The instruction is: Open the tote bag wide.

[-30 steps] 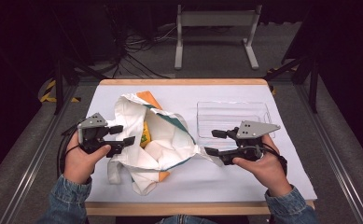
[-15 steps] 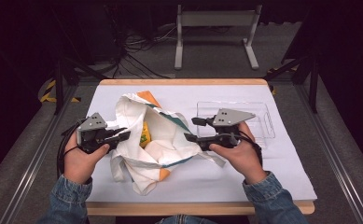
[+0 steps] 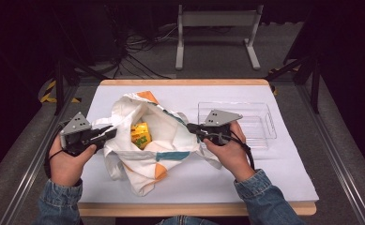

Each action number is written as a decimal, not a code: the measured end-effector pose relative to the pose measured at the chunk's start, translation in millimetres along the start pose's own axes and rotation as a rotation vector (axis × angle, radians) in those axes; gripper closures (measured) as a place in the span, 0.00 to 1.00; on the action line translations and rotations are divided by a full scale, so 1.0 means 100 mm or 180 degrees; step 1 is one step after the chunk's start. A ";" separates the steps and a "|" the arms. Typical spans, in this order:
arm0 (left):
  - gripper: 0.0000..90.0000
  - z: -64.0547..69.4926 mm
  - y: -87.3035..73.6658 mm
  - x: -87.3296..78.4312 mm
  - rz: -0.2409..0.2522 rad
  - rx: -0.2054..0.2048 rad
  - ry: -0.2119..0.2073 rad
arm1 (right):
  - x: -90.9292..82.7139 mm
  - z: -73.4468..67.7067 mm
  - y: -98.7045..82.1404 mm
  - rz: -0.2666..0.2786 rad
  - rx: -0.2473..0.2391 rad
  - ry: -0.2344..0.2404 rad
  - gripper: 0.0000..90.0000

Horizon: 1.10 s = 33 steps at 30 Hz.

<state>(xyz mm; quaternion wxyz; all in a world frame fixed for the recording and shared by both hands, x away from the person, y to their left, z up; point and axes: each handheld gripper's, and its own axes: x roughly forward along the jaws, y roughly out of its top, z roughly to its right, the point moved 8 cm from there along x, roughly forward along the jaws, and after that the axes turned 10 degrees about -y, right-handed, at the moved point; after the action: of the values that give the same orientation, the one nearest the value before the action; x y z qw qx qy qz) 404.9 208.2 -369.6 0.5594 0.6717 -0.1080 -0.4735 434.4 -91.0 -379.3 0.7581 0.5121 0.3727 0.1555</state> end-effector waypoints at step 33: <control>0.87 -0.45 -0.83 0.31 -0.0110 -0.0402 0.0010 | 0.24 -0.21 -0.47 -0.0395 0.0082 0.0094 0.98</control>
<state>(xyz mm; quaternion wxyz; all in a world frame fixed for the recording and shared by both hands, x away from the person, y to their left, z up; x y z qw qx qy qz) 423.5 245.6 -459.5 0.5926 0.6376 -0.0654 -0.4879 428.5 -82.8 -434.8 0.7541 0.4954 0.4168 0.1109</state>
